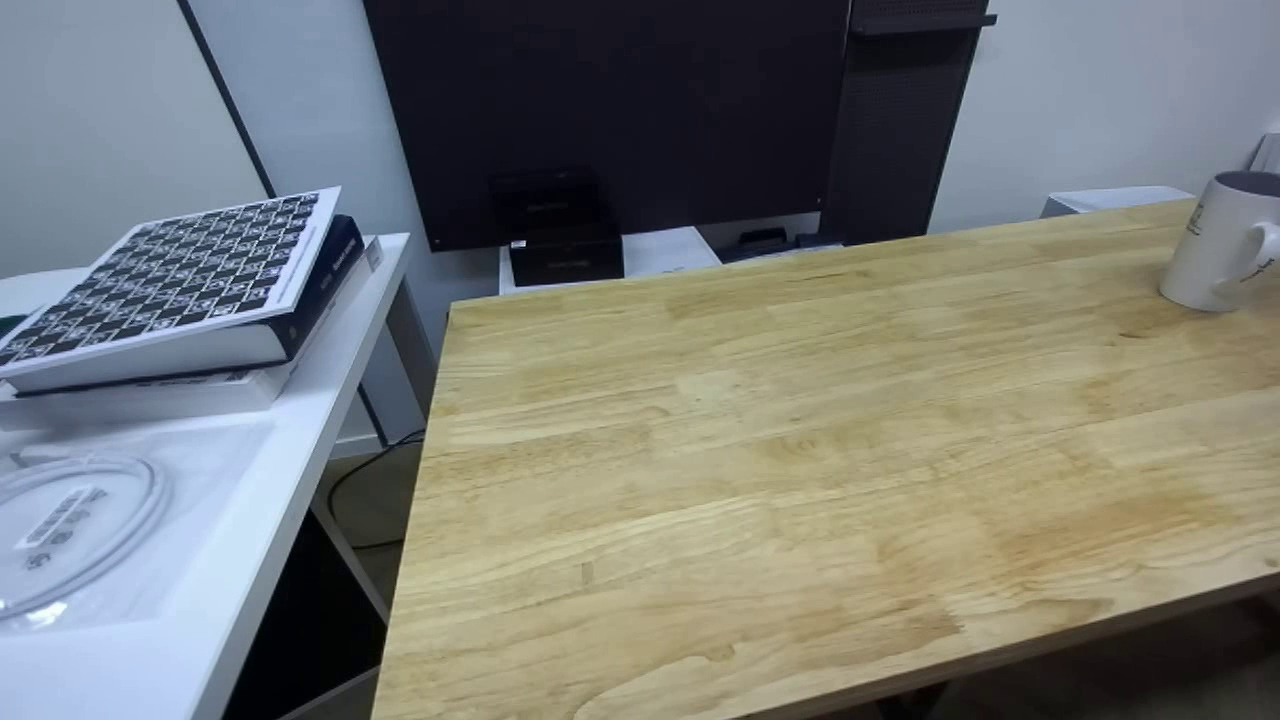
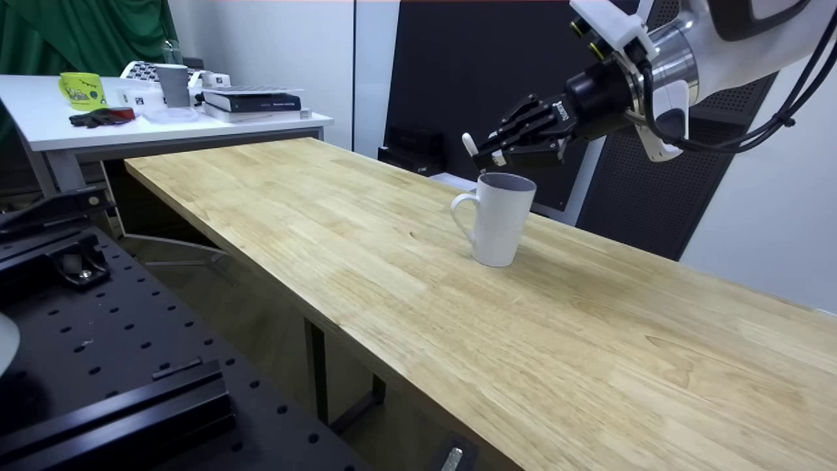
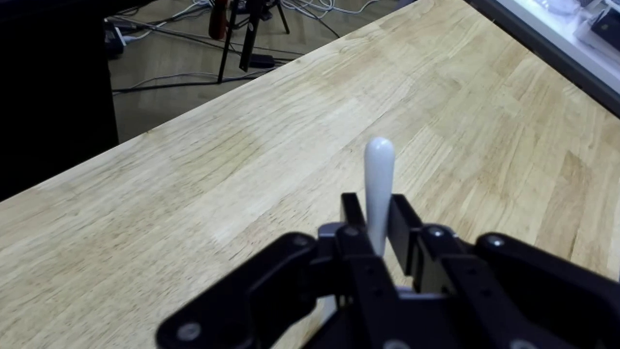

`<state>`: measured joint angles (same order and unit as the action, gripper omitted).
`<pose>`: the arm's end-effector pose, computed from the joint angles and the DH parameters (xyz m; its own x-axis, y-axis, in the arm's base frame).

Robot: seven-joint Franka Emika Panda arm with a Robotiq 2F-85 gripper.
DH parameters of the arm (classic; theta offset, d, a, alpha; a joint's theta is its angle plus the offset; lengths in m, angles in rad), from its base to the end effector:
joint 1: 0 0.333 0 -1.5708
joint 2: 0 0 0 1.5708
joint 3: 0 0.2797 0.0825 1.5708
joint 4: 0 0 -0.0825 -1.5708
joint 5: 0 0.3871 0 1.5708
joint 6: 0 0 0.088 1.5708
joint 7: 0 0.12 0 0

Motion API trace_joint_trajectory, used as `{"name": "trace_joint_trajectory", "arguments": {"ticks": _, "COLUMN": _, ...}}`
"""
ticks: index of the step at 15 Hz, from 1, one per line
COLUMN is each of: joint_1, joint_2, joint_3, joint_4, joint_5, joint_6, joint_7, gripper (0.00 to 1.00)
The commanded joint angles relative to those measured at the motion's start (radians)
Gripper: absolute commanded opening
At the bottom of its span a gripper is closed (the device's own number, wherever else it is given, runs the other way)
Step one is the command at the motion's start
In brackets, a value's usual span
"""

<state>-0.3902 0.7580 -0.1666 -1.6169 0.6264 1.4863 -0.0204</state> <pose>0.5145 -0.2301 0.1273 0.5619 -0.3387 -0.7547 -0.7713 -0.5441 -0.3301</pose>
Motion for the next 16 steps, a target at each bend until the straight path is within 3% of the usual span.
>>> {"name": "trace_joint_trajectory", "arguments": {"ticks": 1, "joint_1": 0.016, "joint_2": 0.040, "joint_3": 0.003, "joint_4": 0.057, "joint_5": -0.012, "joint_6": 0.006, "joint_7": 0.033, "gripper": 0.52}}
{"name": "trace_joint_trajectory", "arguments": {"ticks": 5, "joint_1": 0.050, "joint_2": 0.011, "joint_3": 0.002, "joint_4": 0.039, "joint_5": -0.054, "joint_6": 0.040, "joint_7": 0.021, "gripper": 0.80}}
{"name": "trace_joint_trajectory", "arguments": {"ticks": 8, "joint_1": 0.117, "joint_2": -0.063, "joint_3": 0.002, "joint_4": -0.034, "joint_5": -0.170, "joint_6": 0.135, "joint_7": -0.007, "gripper": 0.99}}
{"name": "trace_joint_trajectory", "arguments": {"ticks": 14, "joint_1": 0.217, "joint_2": -0.233, "joint_3": 0.043, "joint_4": -0.174, "joint_5": -0.351, "joint_6": 0.227, "joint_7": -0.056, "gripper": 1.00}}
{"name": "trace_joint_trajectory", "arguments": {"ticks": 16, "joint_1": 0.260, "joint_2": -0.312, "joint_3": 0.047, "joint_4": -0.257, "joint_5": -0.420, "joint_6": 0.323, "joint_7": -0.053, "gripper": 1.00}}
